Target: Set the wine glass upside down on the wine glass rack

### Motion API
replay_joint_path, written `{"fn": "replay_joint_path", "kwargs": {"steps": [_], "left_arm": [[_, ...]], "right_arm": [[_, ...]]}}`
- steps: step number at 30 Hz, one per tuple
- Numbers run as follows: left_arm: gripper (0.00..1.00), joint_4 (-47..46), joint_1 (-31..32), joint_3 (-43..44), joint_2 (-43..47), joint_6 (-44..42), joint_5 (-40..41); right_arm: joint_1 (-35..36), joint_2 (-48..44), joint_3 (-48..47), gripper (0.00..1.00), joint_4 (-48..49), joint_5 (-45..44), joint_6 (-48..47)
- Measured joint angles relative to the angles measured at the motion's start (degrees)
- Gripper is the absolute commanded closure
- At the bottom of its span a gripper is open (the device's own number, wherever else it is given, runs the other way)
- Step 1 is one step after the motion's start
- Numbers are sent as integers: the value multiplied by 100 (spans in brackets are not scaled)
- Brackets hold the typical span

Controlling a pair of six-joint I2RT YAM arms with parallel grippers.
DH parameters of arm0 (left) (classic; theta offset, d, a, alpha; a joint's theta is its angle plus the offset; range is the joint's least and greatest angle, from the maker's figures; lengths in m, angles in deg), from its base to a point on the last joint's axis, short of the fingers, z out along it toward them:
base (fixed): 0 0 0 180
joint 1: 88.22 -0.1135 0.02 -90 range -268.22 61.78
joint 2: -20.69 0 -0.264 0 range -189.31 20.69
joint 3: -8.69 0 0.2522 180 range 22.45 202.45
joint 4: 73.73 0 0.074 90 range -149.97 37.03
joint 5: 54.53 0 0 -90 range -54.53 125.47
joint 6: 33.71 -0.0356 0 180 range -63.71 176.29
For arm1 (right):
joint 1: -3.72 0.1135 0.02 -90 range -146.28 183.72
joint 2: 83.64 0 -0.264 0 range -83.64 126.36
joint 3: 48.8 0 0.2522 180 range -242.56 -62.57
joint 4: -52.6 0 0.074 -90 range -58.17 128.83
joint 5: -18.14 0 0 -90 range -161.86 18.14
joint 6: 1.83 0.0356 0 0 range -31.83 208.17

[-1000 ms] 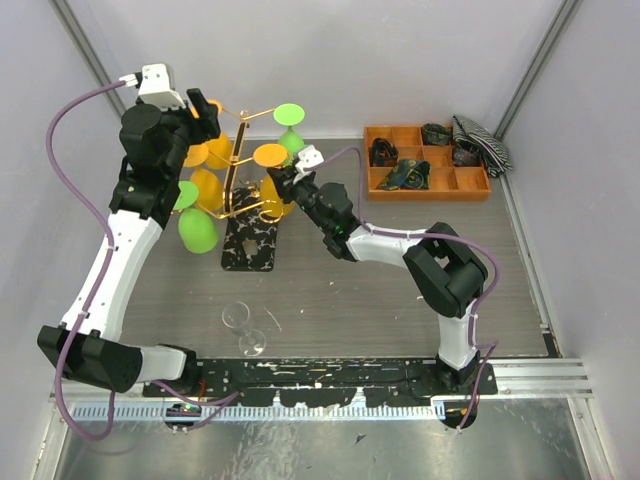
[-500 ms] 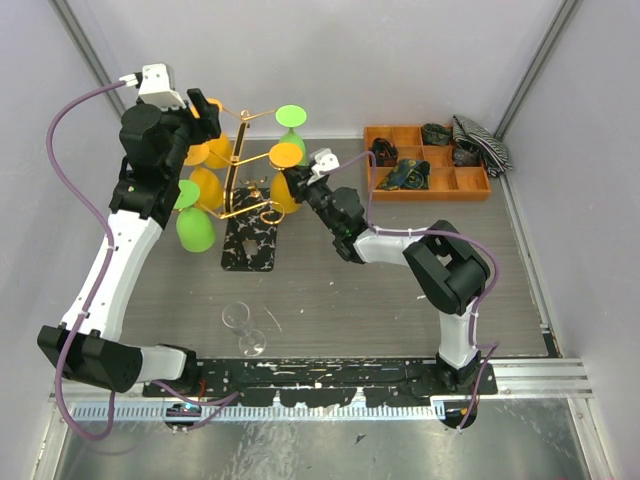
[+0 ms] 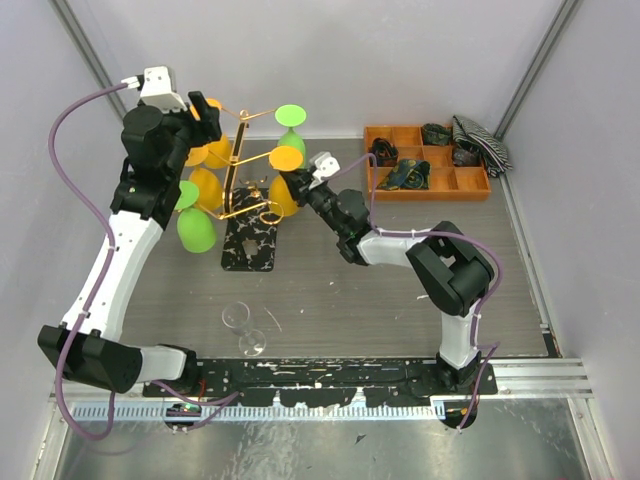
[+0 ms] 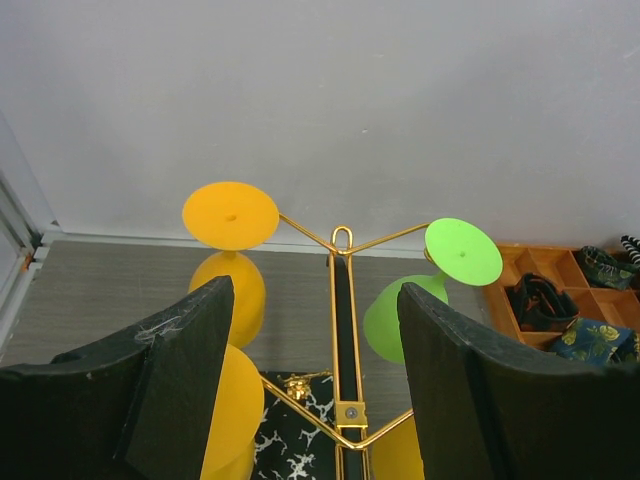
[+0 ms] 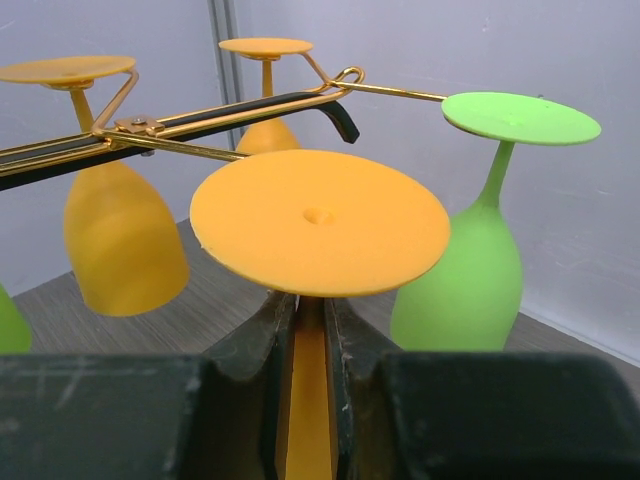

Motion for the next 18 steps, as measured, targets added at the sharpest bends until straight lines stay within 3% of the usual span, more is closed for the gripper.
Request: {"fn": "replay_joint_path", "kwargs": {"steps": [11, 18], "left_arm": [[27, 7, -2, -85, 72, 20, 39], [26, 15, -2, -90, 76, 28, 50]], "right_arm": [[258, -63, 0, 98, -44, 114, -450], [271, -92, 26, 64, -98, 0, -542]]}}
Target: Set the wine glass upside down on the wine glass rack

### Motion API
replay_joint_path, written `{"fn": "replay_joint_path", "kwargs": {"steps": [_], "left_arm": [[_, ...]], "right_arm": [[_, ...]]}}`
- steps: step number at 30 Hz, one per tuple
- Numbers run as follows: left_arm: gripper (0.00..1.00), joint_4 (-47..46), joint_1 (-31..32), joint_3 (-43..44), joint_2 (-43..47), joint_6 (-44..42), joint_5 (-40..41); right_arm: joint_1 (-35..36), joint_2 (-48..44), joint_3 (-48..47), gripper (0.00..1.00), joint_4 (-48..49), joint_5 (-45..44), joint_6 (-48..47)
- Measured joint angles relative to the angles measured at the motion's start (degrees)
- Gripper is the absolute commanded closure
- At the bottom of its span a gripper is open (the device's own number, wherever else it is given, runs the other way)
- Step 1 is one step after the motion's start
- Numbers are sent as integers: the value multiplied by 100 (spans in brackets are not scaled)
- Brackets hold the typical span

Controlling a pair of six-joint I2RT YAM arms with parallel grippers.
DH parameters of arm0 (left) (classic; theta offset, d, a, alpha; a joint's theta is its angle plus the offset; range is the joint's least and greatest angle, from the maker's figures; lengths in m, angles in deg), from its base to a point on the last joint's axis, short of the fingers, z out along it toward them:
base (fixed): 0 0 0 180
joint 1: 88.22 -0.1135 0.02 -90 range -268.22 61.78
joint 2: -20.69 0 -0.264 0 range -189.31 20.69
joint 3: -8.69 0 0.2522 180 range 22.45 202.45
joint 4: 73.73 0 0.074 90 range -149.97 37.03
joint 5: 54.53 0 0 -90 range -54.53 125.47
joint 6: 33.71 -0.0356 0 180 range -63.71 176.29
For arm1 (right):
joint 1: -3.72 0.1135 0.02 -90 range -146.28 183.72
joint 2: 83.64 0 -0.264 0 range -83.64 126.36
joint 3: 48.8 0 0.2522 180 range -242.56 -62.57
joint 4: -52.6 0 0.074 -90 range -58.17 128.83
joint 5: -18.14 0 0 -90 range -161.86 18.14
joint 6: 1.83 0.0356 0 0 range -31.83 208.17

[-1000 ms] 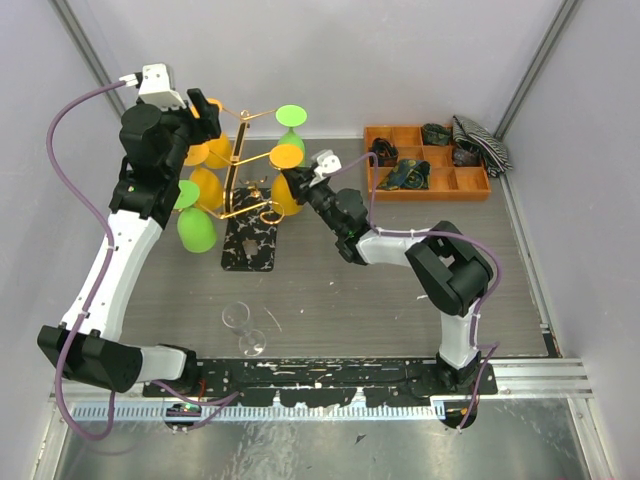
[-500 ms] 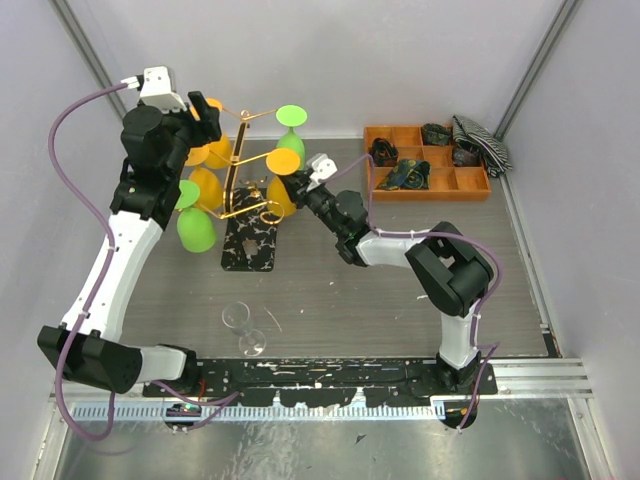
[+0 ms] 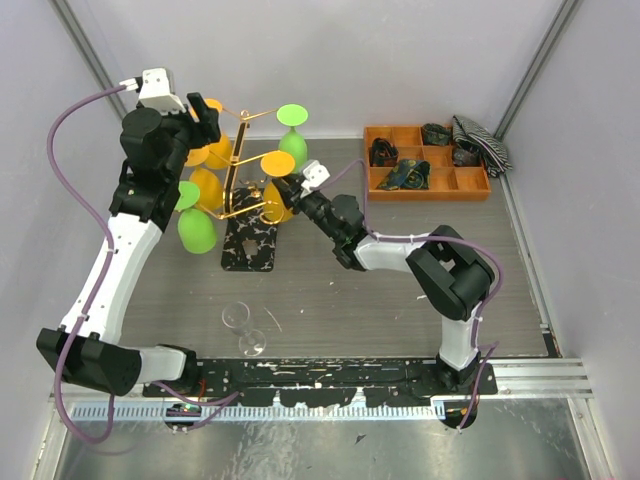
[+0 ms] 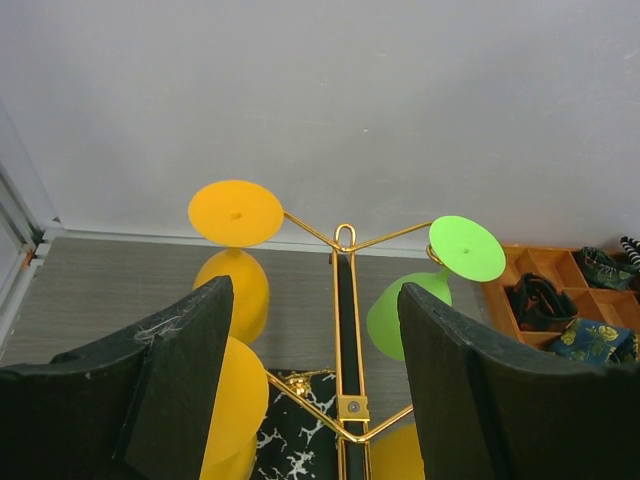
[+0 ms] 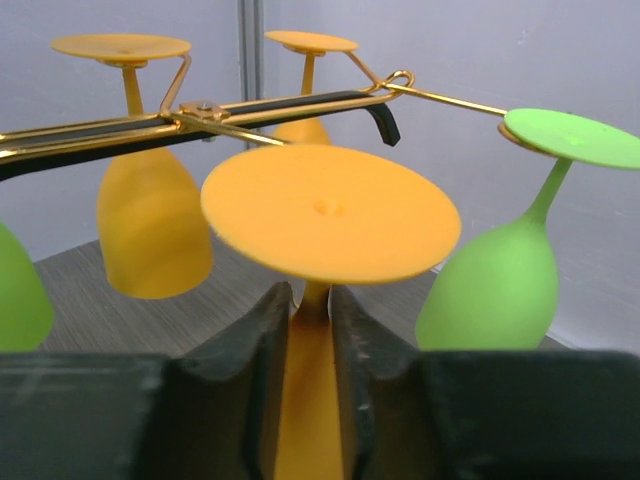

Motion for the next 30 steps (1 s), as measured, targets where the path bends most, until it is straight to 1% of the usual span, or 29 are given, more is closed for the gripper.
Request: {"fn": "replay_joint_path", "kwargs": {"steps": [1, 5, 11, 15, 18, 22, 25, 27, 30], "left_arm": [[26, 2, 0, 0, 2, 0, 2], [26, 39, 0, 0, 17, 2, 2], [25, 92, 0, -2, 232, 20, 28], [23, 199, -4, 28, 343, -13, 22], [23, 713, -7, 302, 302, -175, -74], [18, 1222, 63, 483, 407, -389, -278], [16, 1609, 391, 424, 776, -599, -304], [17, 1843, 745, 358, 1108, -708, -264], [17, 2286, 1469, 295, 1589, -804, -26]], "right_arm": [[11, -24, 35, 59, -37, -9, -15], [79, -122, 234, 52, -136, -63, -66], [105, -444, 752, 50, -166, -166, -114], [98, -890, 1241, 48, -199, -374, -166], [57, -1360, 1550, 48, -361, -551, -179], [-120, -2037, 1794, 48, -732, -654, -70], [-376, -2404, 1902, 48, -1062, -667, 164], [-533, -2546, 1937, 48, -1333, -702, 282], [-708, -2599, 1906, 47, -1810, -748, 295]]}}
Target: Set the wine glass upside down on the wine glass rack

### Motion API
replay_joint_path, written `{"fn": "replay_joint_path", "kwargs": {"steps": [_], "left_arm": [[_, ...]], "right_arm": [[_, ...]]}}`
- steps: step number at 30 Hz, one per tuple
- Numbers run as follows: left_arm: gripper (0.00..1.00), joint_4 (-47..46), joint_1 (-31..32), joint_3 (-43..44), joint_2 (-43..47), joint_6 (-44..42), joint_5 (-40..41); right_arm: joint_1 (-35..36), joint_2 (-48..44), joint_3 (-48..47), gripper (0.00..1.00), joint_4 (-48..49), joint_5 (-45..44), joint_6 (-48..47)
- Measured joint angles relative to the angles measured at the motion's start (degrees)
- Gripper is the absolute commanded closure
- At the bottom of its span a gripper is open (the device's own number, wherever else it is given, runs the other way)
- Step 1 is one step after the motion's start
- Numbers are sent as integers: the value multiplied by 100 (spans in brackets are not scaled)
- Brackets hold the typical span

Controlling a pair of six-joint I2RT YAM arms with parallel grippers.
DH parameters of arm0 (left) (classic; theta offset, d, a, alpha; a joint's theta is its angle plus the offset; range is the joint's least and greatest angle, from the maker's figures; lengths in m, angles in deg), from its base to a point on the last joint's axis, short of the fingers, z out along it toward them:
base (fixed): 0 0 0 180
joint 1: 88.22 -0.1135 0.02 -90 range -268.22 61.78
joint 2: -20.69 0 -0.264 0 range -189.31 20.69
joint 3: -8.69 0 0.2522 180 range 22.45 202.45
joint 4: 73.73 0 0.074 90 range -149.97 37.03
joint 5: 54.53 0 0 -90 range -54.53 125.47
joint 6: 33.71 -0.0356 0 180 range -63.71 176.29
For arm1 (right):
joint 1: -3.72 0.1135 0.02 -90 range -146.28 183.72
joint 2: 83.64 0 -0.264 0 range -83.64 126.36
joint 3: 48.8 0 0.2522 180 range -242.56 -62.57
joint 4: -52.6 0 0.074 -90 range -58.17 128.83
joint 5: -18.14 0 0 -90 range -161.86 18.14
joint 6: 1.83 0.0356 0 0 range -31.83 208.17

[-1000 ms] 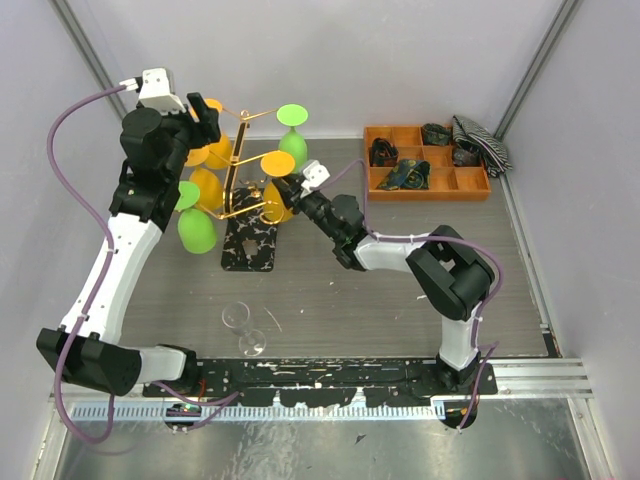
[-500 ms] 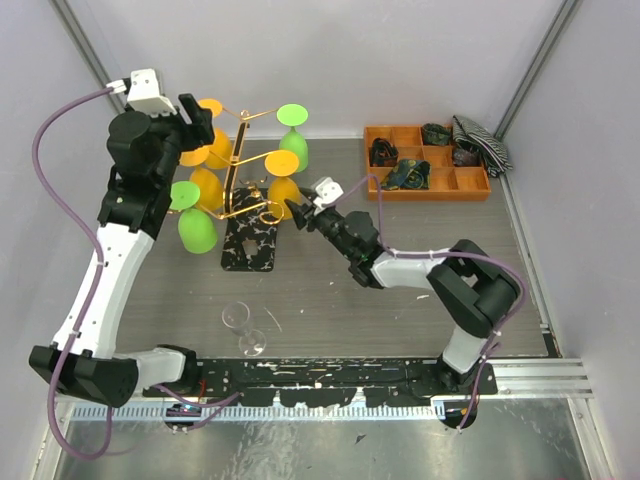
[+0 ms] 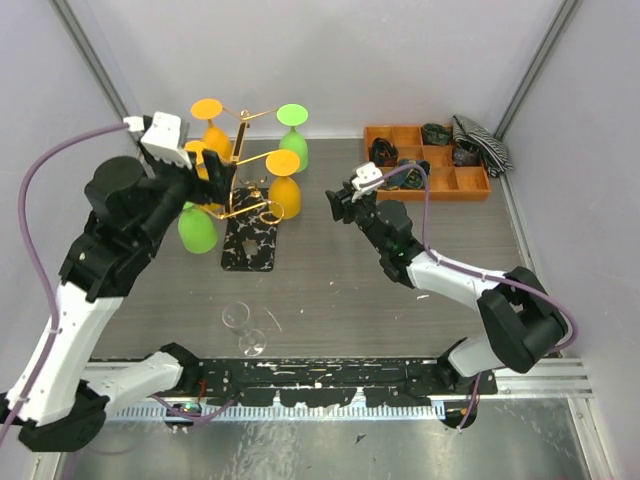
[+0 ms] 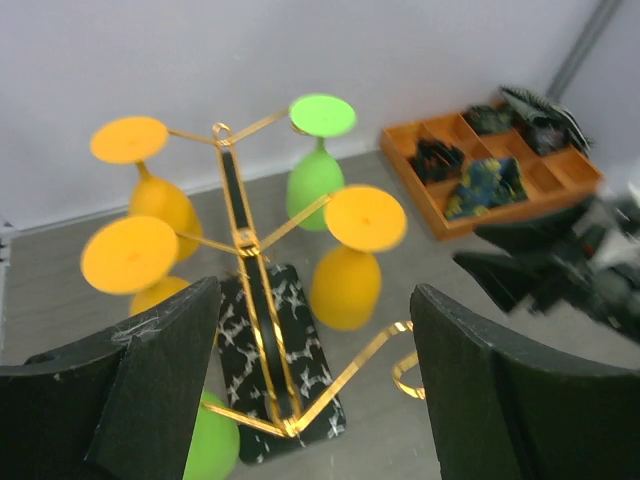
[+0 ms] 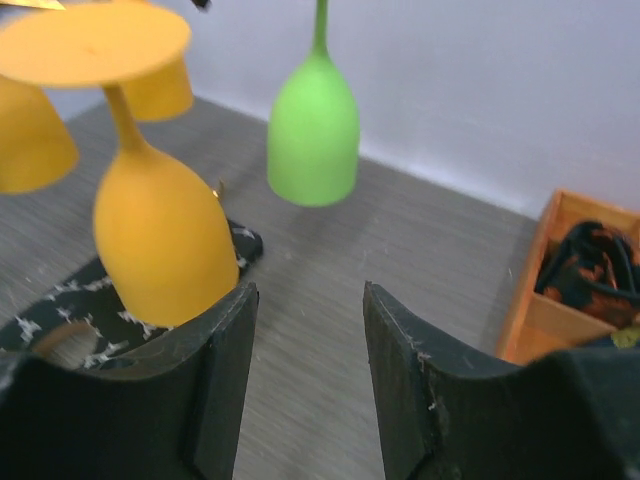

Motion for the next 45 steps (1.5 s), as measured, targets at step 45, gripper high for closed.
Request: {"fn": "replay_joint_path", "kwargs": {"steps": [45], "left_arm": [[24, 6398, 5515, 494, -1655, 5327, 2074]], "right_arm": [[-933, 184, -1019, 44, -2205, 127, 76]]}}
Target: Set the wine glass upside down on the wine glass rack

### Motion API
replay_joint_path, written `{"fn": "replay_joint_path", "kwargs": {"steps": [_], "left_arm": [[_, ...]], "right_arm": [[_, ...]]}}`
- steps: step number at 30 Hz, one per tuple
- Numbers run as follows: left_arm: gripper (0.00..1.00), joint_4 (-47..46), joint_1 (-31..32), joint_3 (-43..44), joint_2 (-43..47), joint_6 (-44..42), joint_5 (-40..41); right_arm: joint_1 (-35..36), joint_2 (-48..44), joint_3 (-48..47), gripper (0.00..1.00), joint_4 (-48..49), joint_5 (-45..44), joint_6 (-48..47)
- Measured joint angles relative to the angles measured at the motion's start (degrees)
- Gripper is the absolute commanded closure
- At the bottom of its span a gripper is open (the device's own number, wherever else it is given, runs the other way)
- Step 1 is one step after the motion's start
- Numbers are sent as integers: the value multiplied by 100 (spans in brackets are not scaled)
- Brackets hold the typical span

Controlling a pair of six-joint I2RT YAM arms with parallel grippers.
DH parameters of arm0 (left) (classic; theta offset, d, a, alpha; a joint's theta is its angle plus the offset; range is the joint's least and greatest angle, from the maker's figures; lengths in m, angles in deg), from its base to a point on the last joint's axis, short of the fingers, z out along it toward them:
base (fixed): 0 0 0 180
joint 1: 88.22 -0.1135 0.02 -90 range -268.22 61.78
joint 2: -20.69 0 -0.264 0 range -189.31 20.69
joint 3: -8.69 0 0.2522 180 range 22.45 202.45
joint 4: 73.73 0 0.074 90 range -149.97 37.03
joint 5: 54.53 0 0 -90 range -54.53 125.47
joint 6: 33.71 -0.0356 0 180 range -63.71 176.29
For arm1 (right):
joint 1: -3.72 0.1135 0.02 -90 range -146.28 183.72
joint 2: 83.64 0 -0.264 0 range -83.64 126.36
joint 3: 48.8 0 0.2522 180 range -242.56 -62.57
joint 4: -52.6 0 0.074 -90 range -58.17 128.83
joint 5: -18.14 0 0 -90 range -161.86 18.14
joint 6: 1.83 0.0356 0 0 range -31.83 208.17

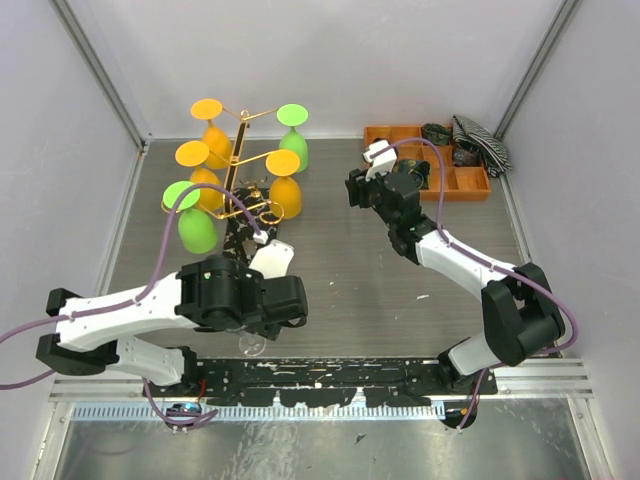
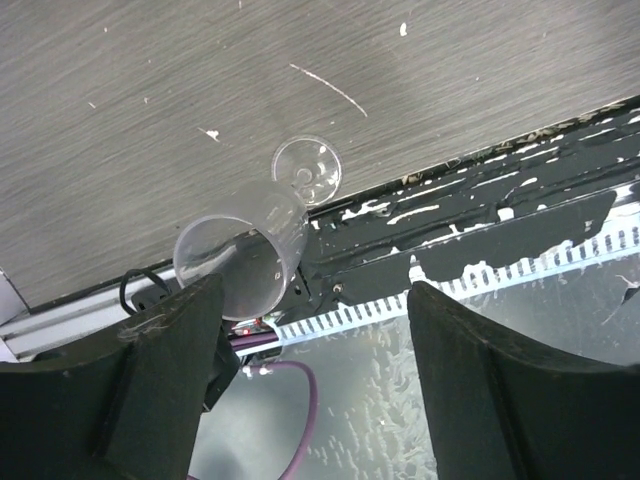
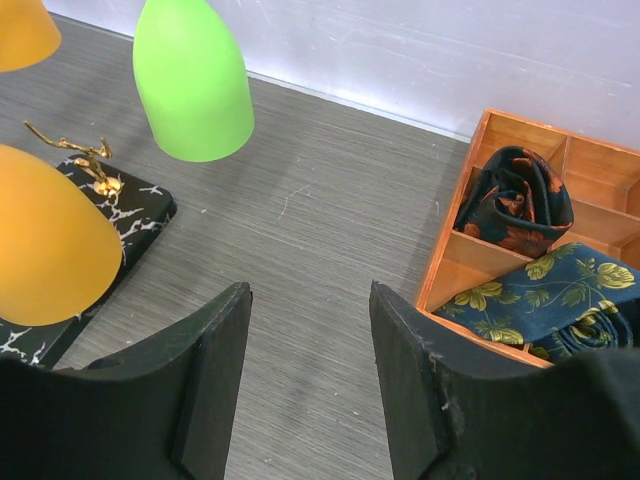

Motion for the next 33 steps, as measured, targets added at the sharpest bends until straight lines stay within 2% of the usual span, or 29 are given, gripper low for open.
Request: {"fn": "replay_joint_path", "kwargs": {"steps": [8, 18, 26, 30, 33], "left_arm": [[46, -155, 0, -540, 94, 284, -212], [61, -407, 0, -938, 557, 614, -330], [61, -590, 0, -1071, 697, 662, -326], [54, -649, 0, -1099, 699, 675, -321], [53, -640, 0, -1228, 675, 732, -330]], "right_arm": [[-74, 0, -11, 46, -33, 122, 37], [-111, 0, -37, 48, -105, 284, 96], [-116, 0, -50, 49, -219, 319, 131], [-129, 0, -52, 49, -234, 319, 138], [-136, 0, -55, 49, -262, 319, 151]]}}
